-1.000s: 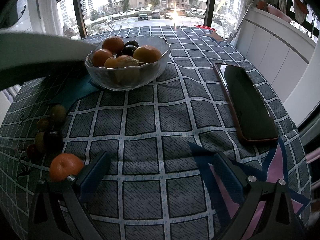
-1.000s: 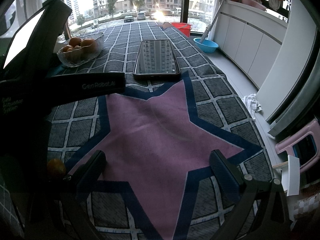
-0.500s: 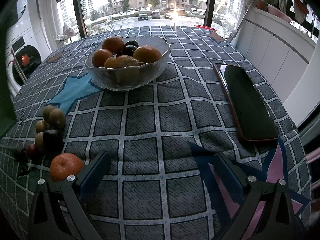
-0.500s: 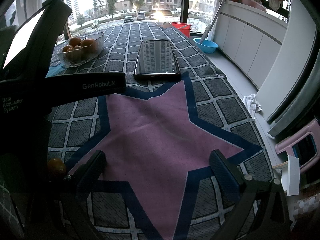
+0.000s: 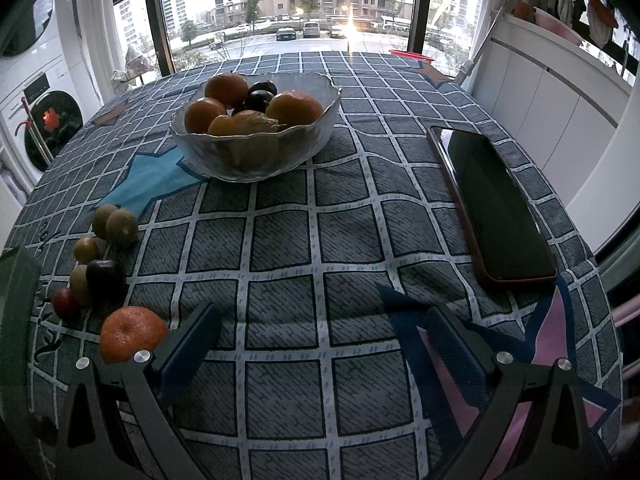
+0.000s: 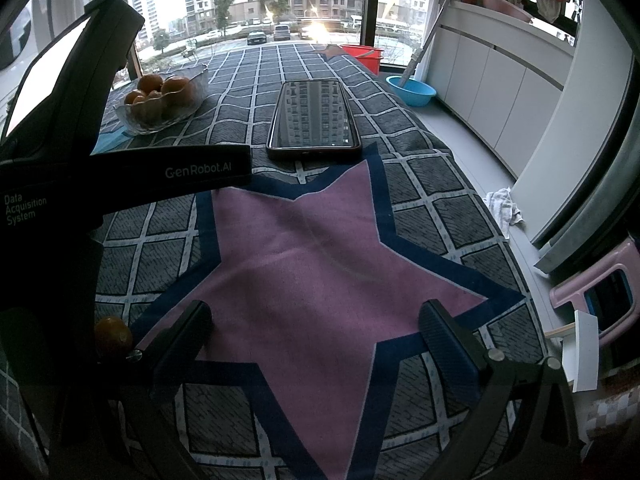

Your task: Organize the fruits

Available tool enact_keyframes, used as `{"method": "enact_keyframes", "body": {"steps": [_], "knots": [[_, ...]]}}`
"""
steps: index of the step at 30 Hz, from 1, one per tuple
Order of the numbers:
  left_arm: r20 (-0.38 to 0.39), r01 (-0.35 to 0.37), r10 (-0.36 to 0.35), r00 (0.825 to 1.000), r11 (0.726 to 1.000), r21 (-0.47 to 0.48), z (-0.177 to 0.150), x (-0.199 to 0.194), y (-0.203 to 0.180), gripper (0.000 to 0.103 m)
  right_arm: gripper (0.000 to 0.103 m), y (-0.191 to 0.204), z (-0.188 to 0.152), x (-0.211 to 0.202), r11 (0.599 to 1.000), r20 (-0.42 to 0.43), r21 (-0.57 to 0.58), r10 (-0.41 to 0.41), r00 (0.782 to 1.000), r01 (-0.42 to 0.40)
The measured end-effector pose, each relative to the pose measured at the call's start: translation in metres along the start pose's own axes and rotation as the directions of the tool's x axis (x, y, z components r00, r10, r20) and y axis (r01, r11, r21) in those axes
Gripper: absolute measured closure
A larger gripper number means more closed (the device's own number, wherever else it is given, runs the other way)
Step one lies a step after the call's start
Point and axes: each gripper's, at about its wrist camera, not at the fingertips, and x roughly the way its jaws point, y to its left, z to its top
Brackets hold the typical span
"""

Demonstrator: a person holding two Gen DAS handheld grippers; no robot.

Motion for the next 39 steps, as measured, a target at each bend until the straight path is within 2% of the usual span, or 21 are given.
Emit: {"method": "enact_keyframes", "body": {"steps": [25,29,30,33,36,39], "knots": [[-0.001,0.000,0.000,1.000,1.000,0.001,0.000,0.000,0.000,0.000,0.000,0.000,0.001,0.000,1.000,0.000,0.001,0.000,1.000,0.000],[-0.016,0.030,-0.029,0.999,0.997,0.067,0.003,0.000,0.002,0.000,0.000,0.000,0.001,0.001,1.000,0.000,0.001,0.001,1.000,-0.001],[-0.008,0.033,-0.033,0.999,0.997,0.071,0.005,-0.005,0.006,0.000,0.000,0.000,0.001,0.001,1.000,0.000,0.001,0.001,1.000,-0.001],[0.114,0.022,-0.027,0.993,0.999,0.047,0.015,-0.042,0.020,0.000,0.000,0.000,0.001,0.001,1.000,0.000,0.001,0.001,1.000,-0.001],[0.253,-0.002,-0.008,0.968,0.999,0.038,0.012,-0.091,0.045,0.000,0.000,0.000,0.000,0.000,1.000,0.000,0.001,0.001,1.000,-0.001],[0.256,0.067,-0.068,0.964,0.998,0.013,-0.010,-0.123,0.078,0.000,0.000,0.000,0.000,0.000,1.000,0.000,0.001,0.001,1.000,-0.001]]}}
